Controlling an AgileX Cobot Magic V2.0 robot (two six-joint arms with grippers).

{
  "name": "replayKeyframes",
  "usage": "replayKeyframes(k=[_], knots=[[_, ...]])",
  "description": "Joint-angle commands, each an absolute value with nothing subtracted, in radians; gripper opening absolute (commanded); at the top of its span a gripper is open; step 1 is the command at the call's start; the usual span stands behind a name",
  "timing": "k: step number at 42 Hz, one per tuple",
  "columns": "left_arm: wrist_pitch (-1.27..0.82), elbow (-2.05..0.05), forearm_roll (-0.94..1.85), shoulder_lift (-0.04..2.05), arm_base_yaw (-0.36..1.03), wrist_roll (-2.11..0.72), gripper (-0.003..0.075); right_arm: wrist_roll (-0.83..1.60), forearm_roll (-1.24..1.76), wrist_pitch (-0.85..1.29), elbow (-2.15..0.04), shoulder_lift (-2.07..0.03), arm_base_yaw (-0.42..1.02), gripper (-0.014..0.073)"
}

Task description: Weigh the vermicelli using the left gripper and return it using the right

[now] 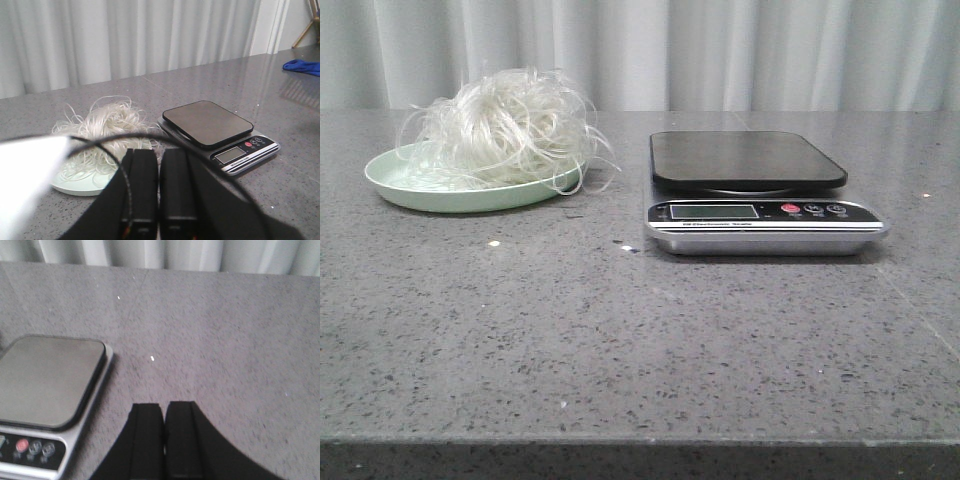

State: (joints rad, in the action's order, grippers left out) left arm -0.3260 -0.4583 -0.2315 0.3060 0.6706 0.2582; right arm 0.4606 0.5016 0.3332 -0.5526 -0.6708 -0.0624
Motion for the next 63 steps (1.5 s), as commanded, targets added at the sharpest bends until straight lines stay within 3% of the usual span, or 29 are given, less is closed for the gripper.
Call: replayKeyframes(k=[1,15,63], knots=[[-0.254,-0.485,-0.235,0.314,0.672,0.268,0.0137,0.460,0.492,0.221,-0.495,-0.596,-0.067,0.0151],[-0.254,-0.485,-0.235,0.314,0.672,0.268,0.0137,0.460,0.492,0.183,-0.332,-0.462,-0.067,0.0151],[-0.250,-0.468,-0.192,0.314,0.628,0.220,0.0137,0.460,0.492,0.183,-0.327,-0.461,-0.067,0.0151]])
